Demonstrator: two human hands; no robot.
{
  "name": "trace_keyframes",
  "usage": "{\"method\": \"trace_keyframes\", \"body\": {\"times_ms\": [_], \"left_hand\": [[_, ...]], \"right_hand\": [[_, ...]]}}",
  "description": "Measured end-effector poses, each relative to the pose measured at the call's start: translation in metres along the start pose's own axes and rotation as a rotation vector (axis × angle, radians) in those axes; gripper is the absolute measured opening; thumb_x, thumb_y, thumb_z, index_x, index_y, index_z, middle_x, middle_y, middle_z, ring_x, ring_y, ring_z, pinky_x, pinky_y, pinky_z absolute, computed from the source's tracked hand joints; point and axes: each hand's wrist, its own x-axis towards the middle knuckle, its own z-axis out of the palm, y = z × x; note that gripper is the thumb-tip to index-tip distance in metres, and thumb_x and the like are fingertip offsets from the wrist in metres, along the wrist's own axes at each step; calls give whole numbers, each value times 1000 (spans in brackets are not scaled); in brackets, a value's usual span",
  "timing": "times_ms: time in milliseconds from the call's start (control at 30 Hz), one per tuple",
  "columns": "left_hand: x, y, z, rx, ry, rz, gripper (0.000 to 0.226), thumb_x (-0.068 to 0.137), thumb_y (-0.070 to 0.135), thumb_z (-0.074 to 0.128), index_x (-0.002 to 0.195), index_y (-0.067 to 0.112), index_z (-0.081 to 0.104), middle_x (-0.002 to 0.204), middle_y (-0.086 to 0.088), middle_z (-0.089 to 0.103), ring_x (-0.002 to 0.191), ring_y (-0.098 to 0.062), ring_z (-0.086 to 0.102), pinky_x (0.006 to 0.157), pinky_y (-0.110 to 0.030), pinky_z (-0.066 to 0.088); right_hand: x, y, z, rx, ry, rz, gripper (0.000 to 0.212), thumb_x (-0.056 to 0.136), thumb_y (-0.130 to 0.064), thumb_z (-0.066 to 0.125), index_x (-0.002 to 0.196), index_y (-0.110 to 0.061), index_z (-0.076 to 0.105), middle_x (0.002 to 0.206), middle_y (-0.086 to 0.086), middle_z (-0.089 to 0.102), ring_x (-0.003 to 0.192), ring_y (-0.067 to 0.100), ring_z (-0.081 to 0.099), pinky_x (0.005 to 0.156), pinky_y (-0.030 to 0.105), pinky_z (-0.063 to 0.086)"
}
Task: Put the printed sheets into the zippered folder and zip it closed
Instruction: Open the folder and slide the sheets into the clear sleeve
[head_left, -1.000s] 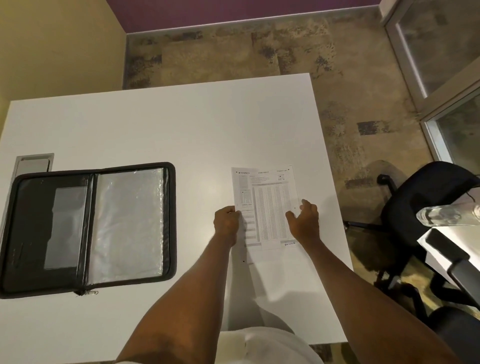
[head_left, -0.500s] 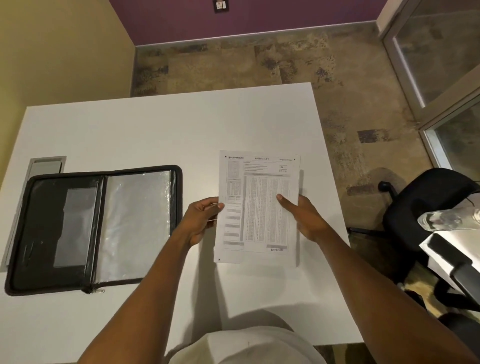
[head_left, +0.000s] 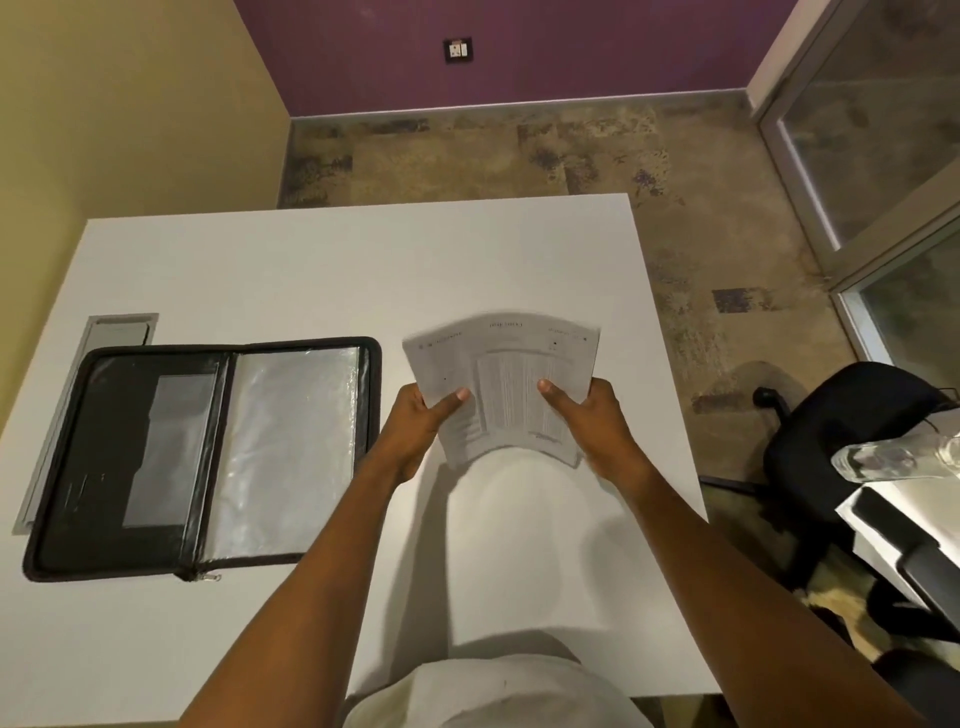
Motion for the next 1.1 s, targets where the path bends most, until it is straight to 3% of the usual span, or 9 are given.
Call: {"method": "trace_keyframes", "body": {"times_ms": [100, 233, 300, 400, 567, 767, 933, 1100], "left_hand": [[-10, -5, 6, 3, 50, 74, 25, 96, 11, 74, 109, 31, 79, 115, -3, 79, 107, -15, 75, 86, -23, 59], [-19, -16, 10, 74, 83, 74, 22, 96, 10, 74, 110, 26, 76, 113, -7, 79, 104, -15, 74, 87, -30, 60], [-22, -21, 12, 108, 86, 72, 23, 95, 12, 75, 110, 29, 77, 114, -7, 79, 104, -16, 74, 88, -32, 60], [-25, -26, 14, 136, 56, 89, 28, 95, 18, 77, 109, 43, 77, 113, 1, 79, 106, -14, 74, 84, -25, 60], [-22, -40, 16, 180, 98, 65, 27, 93, 20, 78, 108, 42, 77, 112, 1, 79, 108, -20, 74, 96, -45, 60], [-18, -47, 15, 186, 105, 82, 26, 92, 26, 78, 115, 36, 75, 113, 1, 79, 109, -18, 73, 92, -38, 59], [-16, -50, 17, 189, 120, 38, 22, 95, 24, 76, 109, 42, 77, 110, 1, 80, 106, -22, 74, 95, -48, 60], [-12, -49, 11, 178, 85, -45, 33, 96, 19, 75, 128, 14, 71, 120, -4, 78, 112, -24, 73, 102, -51, 57]], "right_hand": [[-10, 3, 3, 37, 49, -8, 15, 94, -27, 75, 110, -24, 75, 108, -1, 79, 106, 22, 75, 95, 41, 61], [-22, 14, 3, 52, 68, 63, 38, 90, -29, 79, 123, -12, 71, 116, 7, 77, 109, 24, 73, 100, 51, 58], [-26, 20, 3, 57, 74, 88, 39, 89, -28, 81, 123, -14, 70, 118, 7, 76, 110, 25, 72, 100, 53, 58], [-31, 27, 6, 77, 71, 86, 26, 89, -19, 81, 112, -28, 71, 117, 5, 76, 111, 23, 72, 101, 53, 57], [-35, 34, 7, 81, 91, 99, 25, 90, -15, 79, 104, -33, 69, 112, -2, 76, 107, 16, 72, 102, 51, 57], [-27, 38, 4, 81, 86, 94, 25, 90, -16, 80, 104, -35, 69, 112, -4, 76, 108, 15, 72, 102, 49, 58], [-23, 41, 3, 65, 70, 114, 25, 91, -17, 79, 105, -35, 68, 114, -3, 76, 108, 16, 72, 102, 48, 57], [-20, 37, 2, 8, 15, 98, 24, 93, -20, 77, 109, -35, 68, 113, -7, 75, 115, 23, 71, 96, 37, 61]]}}
